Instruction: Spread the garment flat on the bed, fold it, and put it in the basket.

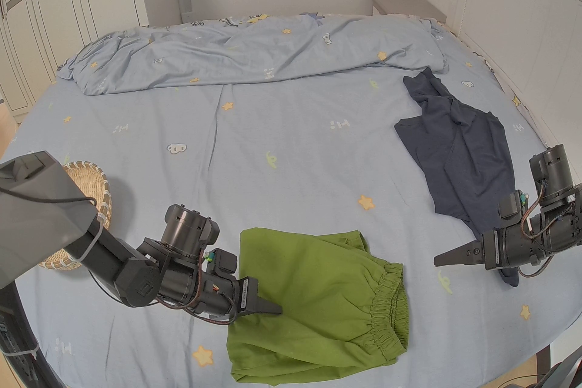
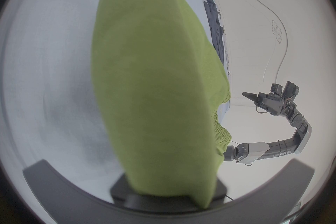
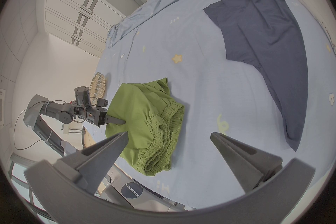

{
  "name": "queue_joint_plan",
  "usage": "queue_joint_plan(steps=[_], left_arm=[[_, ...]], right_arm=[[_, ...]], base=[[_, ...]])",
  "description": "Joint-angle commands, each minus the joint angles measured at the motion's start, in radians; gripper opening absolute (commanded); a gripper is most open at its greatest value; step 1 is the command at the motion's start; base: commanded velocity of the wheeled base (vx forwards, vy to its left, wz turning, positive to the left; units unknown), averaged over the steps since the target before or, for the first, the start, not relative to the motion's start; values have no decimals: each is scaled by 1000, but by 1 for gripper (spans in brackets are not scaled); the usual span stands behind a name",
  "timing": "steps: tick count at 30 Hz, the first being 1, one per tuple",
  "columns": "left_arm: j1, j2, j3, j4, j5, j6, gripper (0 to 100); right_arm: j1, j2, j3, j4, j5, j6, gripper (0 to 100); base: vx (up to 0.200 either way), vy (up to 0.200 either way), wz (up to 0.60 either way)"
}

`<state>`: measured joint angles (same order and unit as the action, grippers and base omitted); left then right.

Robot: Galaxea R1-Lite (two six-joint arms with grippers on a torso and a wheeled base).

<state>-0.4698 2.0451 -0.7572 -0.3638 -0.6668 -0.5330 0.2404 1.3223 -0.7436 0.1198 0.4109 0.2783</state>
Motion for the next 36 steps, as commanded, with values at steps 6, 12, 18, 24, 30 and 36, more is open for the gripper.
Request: queue_joint_plan(steps=[6,12,18,24,30,36], left_arm=[[102,-232,38,45,7,-22,0],[258,-358,-145,375,7,13,0],[332,-381,-261,617,7,156,0],[375,-384,-326,707,7,182,0],[378,-402,-335,717,7,182,0],[344,-401,-330,738,7,182,0]], right_arm=[[14,3,3,0,0,-1,100],[19,5,7,0,0,-1,100],[19,1,7,0,0,-1,100],[19,3,7,0,0,-1,100],[19,3,7,0,0,-1,100],[19,3,7,0,0,-1,100]], base=[[0,0,0],[0,0,0],[0,0,0],[0,67,0],[0,200,0],[0,200,0]])
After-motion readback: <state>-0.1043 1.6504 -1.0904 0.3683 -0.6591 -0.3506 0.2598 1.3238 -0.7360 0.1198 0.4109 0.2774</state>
